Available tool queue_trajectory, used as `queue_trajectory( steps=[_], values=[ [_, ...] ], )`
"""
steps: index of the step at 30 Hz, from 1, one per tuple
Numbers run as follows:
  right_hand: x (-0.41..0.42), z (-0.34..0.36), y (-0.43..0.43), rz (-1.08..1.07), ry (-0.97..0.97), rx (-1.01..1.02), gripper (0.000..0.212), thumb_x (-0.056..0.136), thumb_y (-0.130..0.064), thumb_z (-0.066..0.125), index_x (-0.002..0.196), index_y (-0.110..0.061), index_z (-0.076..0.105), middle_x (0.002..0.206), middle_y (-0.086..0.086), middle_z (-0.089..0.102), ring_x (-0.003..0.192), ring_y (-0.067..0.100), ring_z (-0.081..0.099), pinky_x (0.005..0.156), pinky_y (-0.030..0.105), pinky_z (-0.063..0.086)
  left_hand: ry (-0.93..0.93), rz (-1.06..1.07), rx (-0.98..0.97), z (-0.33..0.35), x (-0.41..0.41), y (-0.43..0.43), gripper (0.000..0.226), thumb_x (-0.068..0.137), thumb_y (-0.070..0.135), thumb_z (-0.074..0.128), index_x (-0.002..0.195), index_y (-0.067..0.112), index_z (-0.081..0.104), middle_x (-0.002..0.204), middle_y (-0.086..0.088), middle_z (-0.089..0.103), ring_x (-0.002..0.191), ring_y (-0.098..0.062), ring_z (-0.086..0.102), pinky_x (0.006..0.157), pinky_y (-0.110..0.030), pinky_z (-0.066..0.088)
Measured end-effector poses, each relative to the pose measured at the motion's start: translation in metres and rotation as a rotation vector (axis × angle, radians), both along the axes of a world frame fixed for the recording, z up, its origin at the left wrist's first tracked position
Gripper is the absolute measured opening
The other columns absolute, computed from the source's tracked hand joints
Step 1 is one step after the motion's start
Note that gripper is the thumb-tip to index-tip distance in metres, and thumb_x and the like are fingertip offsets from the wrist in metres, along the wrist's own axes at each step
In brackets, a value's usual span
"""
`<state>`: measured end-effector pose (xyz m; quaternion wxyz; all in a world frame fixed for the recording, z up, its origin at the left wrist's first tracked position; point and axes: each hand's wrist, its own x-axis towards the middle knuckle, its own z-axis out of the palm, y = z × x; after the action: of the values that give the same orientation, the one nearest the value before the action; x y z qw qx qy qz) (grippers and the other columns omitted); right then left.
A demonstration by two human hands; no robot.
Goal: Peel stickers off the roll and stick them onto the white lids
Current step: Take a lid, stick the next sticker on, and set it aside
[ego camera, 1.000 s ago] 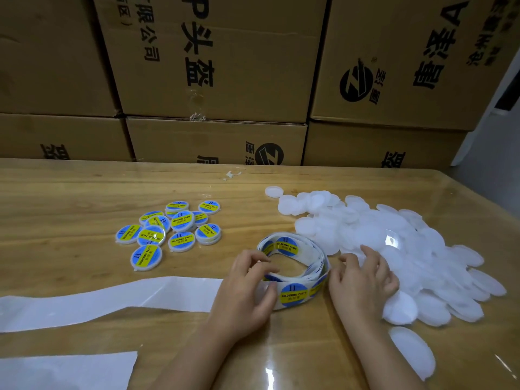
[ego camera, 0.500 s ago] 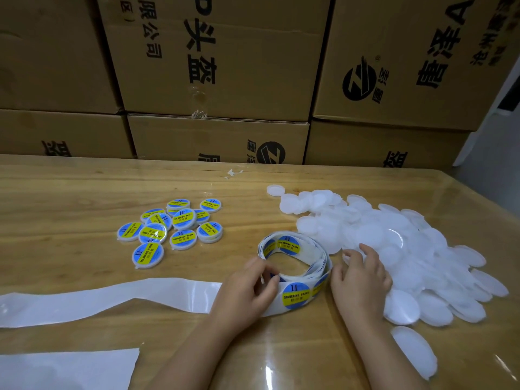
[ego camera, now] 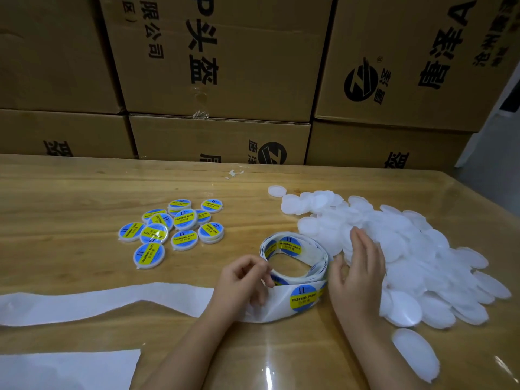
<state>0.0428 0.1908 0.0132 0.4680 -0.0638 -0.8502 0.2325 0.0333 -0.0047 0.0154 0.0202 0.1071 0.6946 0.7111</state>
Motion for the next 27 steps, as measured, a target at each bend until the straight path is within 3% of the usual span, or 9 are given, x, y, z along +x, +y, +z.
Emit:
queue_trajectory(
  steps=[3,8,12,14,17,21,24,27],
  values=[
    [0.002,-0.001,-0.008,0.16,0.054,0.078,0.043,0.087,-0.012,0.041,0.12,0.011,0.057,0.123,0.022,0.058,0.119,0.027,0.046,0.102,0.044,0.04,-0.12,-0.091,0.179,0.006,-0.002,-0.005,0.022,0.085,0.024,0.054,0.073,0.014,0.069,0.065,-0.013,0.065,0.04,-0.02,0.055,0.039,-0.021,0.04],
    [0.004,-0.001,-0.008,0.239,0.066,0.001,0.033,0.086,-0.013,0.043,0.105,-0.002,0.067,0.105,0.01,0.063,0.099,0.018,0.054,0.09,0.032,0.038,-0.182,-0.22,0.095,0.006,-0.002,-0.001,0.022,0.086,0.025,0.055,0.074,0.017,0.071,0.072,-0.016,0.069,0.047,-0.022,0.06,0.046,-0.025,0.045],
    [0.001,-0.003,0.0,0.234,-0.147,-0.191,0.022,0.09,-0.006,0.055,0.109,-0.003,0.064,0.121,0.012,0.056,0.11,0.028,0.055,0.095,0.046,0.042,-0.19,-0.221,0.054,0.005,-0.003,0.001,0.032,0.097,0.012,0.047,0.074,0.017,0.069,0.072,-0.015,0.069,0.049,-0.021,0.061,0.047,-0.023,0.045],
    [0.001,-0.002,-0.001,0.286,-0.218,-0.212,0.022,0.092,-0.011,0.056,0.111,-0.005,0.064,0.129,0.01,0.054,0.116,0.027,0.053,0.097,0.047,0.042,-0.192,-0.214,0.047,0.006,-0.002,0.002,0.032,0.097,0.011,0.046,0.075,0.015,0.068,0.071,-0.016,0.069,0.049,-0.021,0.061,0.046,-0.023,0.044],
    [0.004,0.0,-0.007,0.335,-0.223,-0.037,0.033,0.09,-0.032,0.045,0.109,-0.014,0.065,0.132,0.003,0.054,0.12,0.023,0.051,0.103,0.048,0.034,-0.184,-0.21,0.038,0.005,-0.003,0.003,0.03,0.097,0.011,0.047,0.075,0.014,0.067,0.071,-0.016,0.068,0.049,-0.021,0.061,0.046,-0.022,0.044],
    [0.004,-0.007,-0.012,0.348,-0.34,0.15,0.042,0.089,-0.048,0.036,0.109,-0.028,0.067,0.139,-0.008,0.049,0.136,0.018,0.033,0.113,0.05,0.011,-0.174,-0.228,0.033,0.003,-0.004,0.003,0.026,0.097,0.013,0.048,0.078,0.013,0.065,0.07,-0.014,0.068,0.049,-0.021,0.061,0.047,-0.022,0.045],
    [0.002,-0.007,-0.014,0.302,-0.308,0.203,0.039,0.09,-0.046,0.037,0.101,-0.028,0.069,0.127,-0.008,0.058,0.129,0.02,0.042,0.111,0.052,0.011,-0.148,-0.225,0.033,0.001,-0.004,0.003,0.025,0.096,0.013,0.049,0.077,0.014,0.065,0.067,-0.013,0.067,0.047,-0.02,0.06,0.046,-0.021,0.044],
    [0.001,-0.004,-0.016,0.209,-0.285,0.278,0.038,0.09,-0.046,0.037,0.094,-0.029,0.07,0.106,-0.01,0.065,0.116,0.02,0.053,0.11,0.054,0.01,-0.055,-0.069,0.047,-0.003,-0.004,0.003,0.029,0.096,0.012,0.05,0.072,0.023,0.063,0.048,-0.005,0.055,0.038,-0.015,0.048,0.041,-0.02,0.039]
  ],
)
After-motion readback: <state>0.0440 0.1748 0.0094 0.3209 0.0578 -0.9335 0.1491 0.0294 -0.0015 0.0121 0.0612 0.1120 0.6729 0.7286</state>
